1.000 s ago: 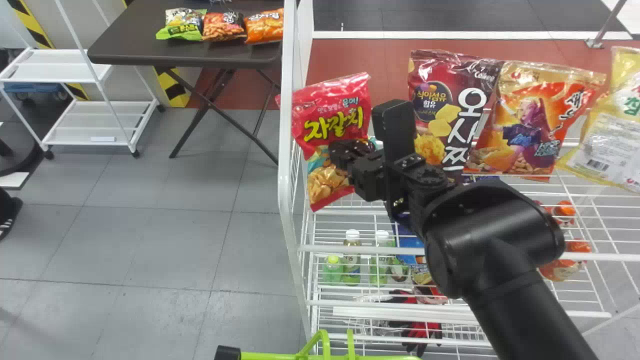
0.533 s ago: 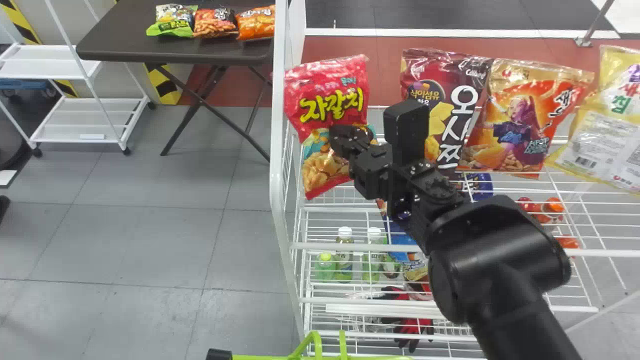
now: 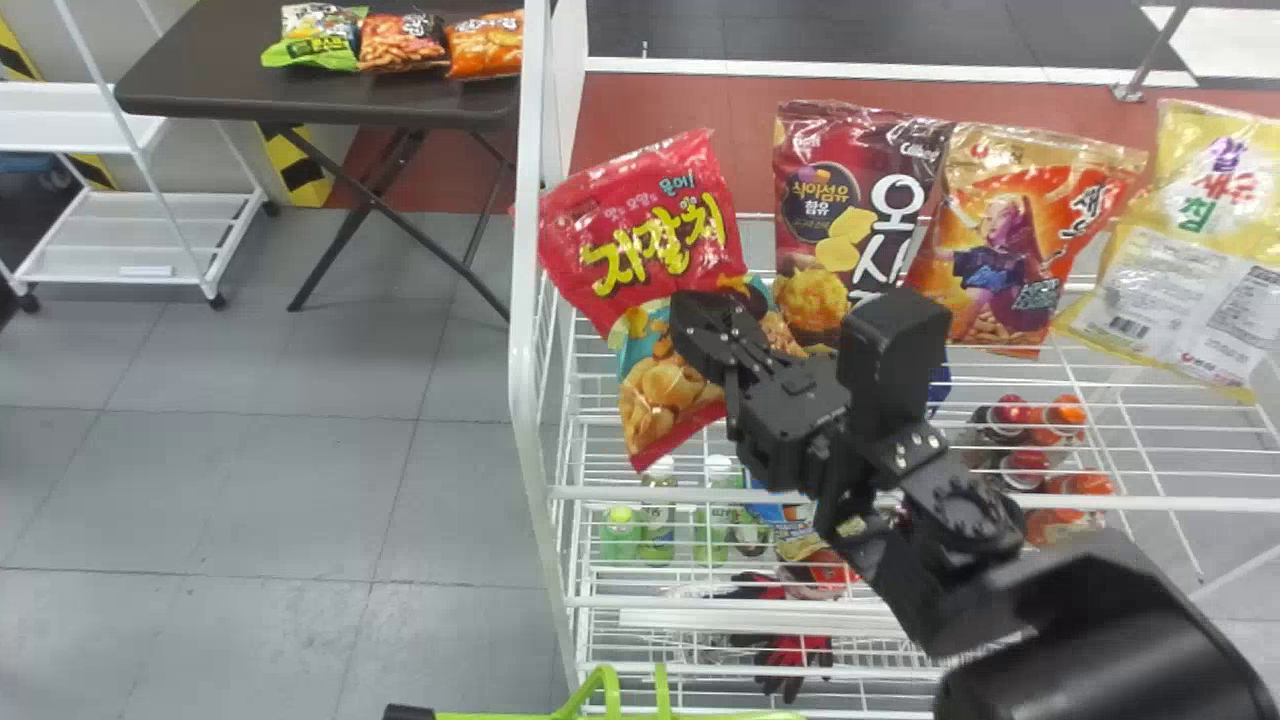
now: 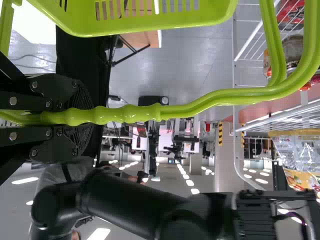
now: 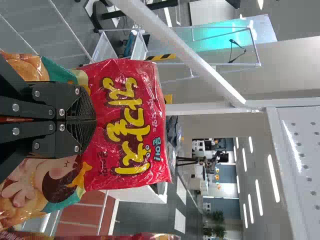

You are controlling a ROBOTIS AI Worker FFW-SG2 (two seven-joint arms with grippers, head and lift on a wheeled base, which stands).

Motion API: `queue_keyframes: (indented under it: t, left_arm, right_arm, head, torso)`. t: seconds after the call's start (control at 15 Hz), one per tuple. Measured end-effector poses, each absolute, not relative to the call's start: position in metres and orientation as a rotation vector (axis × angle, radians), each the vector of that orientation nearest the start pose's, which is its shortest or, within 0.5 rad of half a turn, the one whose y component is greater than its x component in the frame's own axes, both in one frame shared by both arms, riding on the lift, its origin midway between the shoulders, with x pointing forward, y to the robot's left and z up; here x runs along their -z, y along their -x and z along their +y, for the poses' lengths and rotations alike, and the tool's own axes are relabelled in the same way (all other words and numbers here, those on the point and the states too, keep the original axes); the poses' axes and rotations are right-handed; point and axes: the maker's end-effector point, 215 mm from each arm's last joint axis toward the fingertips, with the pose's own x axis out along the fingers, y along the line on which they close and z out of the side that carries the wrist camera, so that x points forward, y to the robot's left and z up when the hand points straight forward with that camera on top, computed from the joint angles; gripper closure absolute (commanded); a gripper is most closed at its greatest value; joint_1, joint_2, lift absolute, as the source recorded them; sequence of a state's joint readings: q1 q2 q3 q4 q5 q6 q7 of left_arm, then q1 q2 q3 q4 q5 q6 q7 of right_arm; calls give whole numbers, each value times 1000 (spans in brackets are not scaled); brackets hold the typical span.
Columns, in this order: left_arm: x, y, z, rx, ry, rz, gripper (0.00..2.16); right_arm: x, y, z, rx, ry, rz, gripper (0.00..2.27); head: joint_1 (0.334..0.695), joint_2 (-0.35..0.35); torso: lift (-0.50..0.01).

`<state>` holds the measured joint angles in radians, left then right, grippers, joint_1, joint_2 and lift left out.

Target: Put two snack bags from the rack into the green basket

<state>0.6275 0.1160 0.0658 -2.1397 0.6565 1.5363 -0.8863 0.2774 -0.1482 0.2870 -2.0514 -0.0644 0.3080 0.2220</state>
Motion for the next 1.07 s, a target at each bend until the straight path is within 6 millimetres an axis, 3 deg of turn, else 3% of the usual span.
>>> queue_keyframes:
  t: [0.33, 0.53, 0.67, 0.8, 1.07]
  left_arm:
    - [429, -108, 11, 1078, 1119, 1277, 2138]
    - [430, -110, 11, 1073, 1118, 1261, 2138]
    - [433, -114, 13, 1063, 1120, 1248, 2138]
    - [435, -119, 16, 1051, 1128, 1231, 2138]
    - [435, -125, 16, 1044, 1125, 1210, 2138]
  right_arm:
    - [320, -398, -89, -519, 9, 148, 2236]
    - [302, -356, -126, -513, 12, 125, 2236]
    - [302, -331, -144, -519, 15, 142, 2236]
    - [321, -312, -151, -532, 25, 205, 2236]
    - [384, -275, -148, -571, 24, 362, 2240]
  head:
    - [695, -166]
    - [695, -287]
    - [695, -344]
    - [695, -350]
    - [695, -350]
  torso:
    - [-7]
    - [-7]
    - [-7]
    - [-7]
    - [-7]
